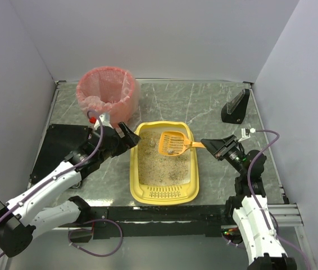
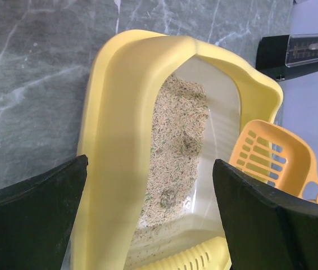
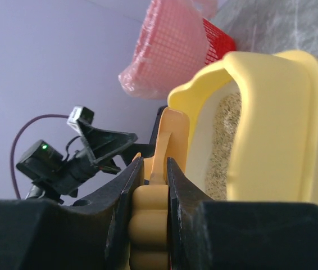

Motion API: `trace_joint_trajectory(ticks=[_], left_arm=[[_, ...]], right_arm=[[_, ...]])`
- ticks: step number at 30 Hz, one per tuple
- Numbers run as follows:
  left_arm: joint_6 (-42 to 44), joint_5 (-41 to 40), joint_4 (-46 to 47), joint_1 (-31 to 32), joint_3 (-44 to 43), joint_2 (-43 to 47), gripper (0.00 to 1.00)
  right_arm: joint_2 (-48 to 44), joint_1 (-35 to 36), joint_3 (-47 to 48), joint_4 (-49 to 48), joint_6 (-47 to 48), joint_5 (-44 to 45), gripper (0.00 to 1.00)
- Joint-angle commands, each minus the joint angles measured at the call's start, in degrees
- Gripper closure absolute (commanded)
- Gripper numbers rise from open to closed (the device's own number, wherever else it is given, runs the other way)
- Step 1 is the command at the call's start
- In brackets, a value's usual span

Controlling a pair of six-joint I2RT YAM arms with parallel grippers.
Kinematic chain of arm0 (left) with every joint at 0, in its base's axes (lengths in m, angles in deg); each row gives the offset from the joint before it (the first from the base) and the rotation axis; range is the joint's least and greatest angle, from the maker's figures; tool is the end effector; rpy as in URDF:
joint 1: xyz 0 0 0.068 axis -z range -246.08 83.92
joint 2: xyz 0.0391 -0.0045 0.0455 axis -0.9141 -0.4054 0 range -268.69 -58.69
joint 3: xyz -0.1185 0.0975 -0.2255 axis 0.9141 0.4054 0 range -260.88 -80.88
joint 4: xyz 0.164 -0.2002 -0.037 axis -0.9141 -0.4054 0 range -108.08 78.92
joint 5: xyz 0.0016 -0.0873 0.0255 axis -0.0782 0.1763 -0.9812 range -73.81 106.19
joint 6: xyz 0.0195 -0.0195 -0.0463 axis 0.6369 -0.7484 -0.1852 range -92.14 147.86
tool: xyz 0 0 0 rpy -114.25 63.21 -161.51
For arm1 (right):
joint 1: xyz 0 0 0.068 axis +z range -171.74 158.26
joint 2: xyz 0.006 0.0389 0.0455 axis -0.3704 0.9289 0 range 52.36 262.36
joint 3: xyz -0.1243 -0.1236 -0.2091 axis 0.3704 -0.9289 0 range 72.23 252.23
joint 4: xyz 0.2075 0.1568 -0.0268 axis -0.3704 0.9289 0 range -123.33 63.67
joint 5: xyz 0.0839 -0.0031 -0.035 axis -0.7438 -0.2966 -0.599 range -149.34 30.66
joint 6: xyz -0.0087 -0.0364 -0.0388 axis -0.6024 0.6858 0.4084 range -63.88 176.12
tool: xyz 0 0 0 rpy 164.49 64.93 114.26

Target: Clean the litter box

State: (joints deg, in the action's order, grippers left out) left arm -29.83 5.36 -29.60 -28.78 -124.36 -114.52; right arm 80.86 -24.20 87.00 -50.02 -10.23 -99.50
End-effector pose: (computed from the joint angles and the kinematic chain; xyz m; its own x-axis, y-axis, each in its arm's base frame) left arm 0.1770 -0.1265 0.2822 -0.6128 -0.5766 -0.5403 -0.0953 0.7327 -0.6738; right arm 0.1421 0.0168 0.2449 -0.5387 0.7238 -0.4311 -0.2923 0.3194 0.9014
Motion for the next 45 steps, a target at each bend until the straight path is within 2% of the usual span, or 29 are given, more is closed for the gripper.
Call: trace_joint_trajectory(ticks=[1, 4, 8, 10, 13, 18, 21, 30, 34, 37, 38, 40, 41, 43, 44, 45], left_arm=[[0.48, -3.75, -3.18, -0.47, -1.43, 1.69, 0.03], [-0.40, -7.09, -5.73, -0.82, -0.99, 3.79, 0.03], [-1.37, -11.40, -8.72, -1.70, -0.37, 8.27, 0.03], [-1.72, -12.90, -10.38, -2.31, -0.11, 9.33, 0.03], [-1.90, -13.95, -11.97, -3.02, 0.42, 10.66, 0.03], [-3.56, -14.92, -14.61, -3.55, 0.68, 12.41, 0.03], [-4.97, -14.66, -15.75, -3.64, 2.17, 14.61, 0.03], [-5.41, -16.06, -19.88, -3.81, 3.23, 21.99, 0.03], [-5.76, -15.98, -20.50, -3.90, 4.02, 24.54, 0.03], [-5.16, -14.75, -20.59, -3.90, 4.20, 25.42, 0.03], [-5.06, -14.49, -20.59, -3.90, 4.11, 25.68, 0.03], [-4.63, -13.78, -20.68, -3.99, 3.93, 25.60, 0.03], [-4.71, -13.78, -21.11, -3.90, 3.93, 25.51, 0.03], [-4.71, -13.52, -21.55, -3.99, 3.67, 25.60, 0.03], [-4.62, -13.52, -21.73, -3.99, 3.67, 25.60, 0.03], [-4.80, -13.52, -21.73, -3.99, 3.76, 25.60, 0.03]], right_arm=[[3.66, 0.35, 1.76, -2.55, -2.37, -1.06, 1.00], [5.86, 0.61, 4.21, -3.79, -4.58, -1.41, 1.00], [7.80, 2.10, 10.70, 3.40, -3.88, 0.17, 1.00], [9.29, 2.20, 12.39, 3.07, -3.61, 0.52, 1.00], [12.97, 5.00, 14.58, -1.58, -5.72, 0.00, 1.00], [20.89, 10.01, 23.63, -0.01, -5.02, 1.31, 1.00], [25.81, 14.40, 28.90, -0.89, -5.20, 5.78, 1.00], [47.25, 23.19, 53.59, 1.74, -5.11, 15.09, 1.00], [59.88, 26.01, 63.88, 1.83, -4.85, 19.14, 1.00], [69.28, 28.46, 75.02, 6.46, 2.95, 22.22, 1.00], [71.77, 29.17, 83.15, 9.02, 10.63, 23.19, 1.00], [78.54, 31.97, 91.72, 16.46, 18.67, 27.91, 1.00], [80.65, 33.03, 99.15, 19.38, 28.11, 29.95, 1.00], [86.19, 35.84, 109.45, 26.49, 36.33, 35.57, 1.00], [87.77, 36.81, 111.95, 28.01, 44.90, 37.59, 1.00], [89.79, 37.61, 113.63, 29.42, 48.56, 39.35, 1.00]])
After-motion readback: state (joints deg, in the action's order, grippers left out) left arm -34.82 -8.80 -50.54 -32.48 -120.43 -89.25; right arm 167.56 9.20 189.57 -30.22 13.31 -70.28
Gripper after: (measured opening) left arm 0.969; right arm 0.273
